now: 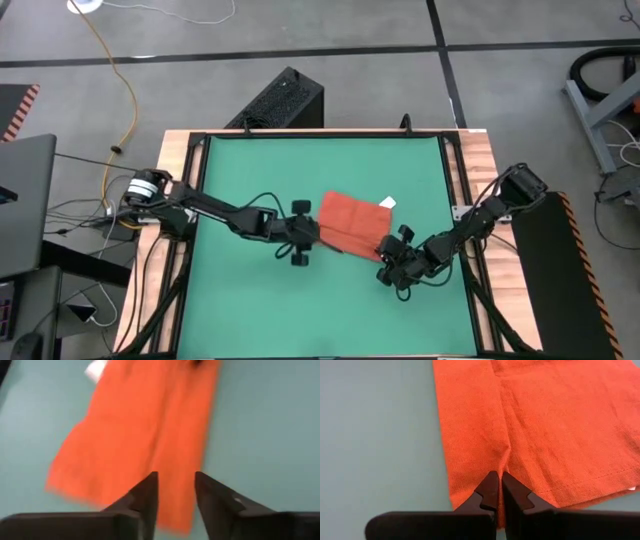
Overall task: Roll towel
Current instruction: Roll the orange towel
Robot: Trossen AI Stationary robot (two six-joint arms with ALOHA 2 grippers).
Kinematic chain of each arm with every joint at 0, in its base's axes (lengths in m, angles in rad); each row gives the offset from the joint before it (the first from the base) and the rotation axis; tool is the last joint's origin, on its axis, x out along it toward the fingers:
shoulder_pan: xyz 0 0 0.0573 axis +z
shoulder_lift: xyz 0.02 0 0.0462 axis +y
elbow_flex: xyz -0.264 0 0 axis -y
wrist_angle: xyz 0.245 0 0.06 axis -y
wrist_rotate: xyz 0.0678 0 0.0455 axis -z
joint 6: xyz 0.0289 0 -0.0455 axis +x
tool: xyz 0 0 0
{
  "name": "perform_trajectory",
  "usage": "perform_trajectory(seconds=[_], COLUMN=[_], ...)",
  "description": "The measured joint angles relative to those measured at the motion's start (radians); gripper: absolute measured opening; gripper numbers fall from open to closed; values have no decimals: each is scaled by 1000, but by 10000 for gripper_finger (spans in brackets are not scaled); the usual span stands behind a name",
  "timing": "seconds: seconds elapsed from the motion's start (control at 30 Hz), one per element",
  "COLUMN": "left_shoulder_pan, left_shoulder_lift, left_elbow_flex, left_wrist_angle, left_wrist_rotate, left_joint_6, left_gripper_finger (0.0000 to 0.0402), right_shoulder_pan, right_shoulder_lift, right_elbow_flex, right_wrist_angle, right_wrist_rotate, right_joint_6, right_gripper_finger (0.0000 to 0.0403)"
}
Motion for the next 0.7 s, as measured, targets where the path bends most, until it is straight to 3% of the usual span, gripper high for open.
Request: perform_trajectory(seconds=[0.17,0.23,0.7], left_shoulder_pan=[1,11,88], left_shoulder_lift=[81,105,190], left_elbow_flex=[-2,-1,0], left_wrist_angle=[91,104,100], left_wrist_rotate=[4,0,47], left_joint_6=[71,78,56], left_gripper_finger=[26,8,6], right_shoulder_pan=[0,0,0], right_shoulder_lift=[0,0,0], right_elbow_flex=[0,0,0], right_wrist_angle=[1,2,-10], right_wrist_rotate=[-7,-20,-29], right_joint_6=[0,1,6], right_gripper_finger=[29,29,29])
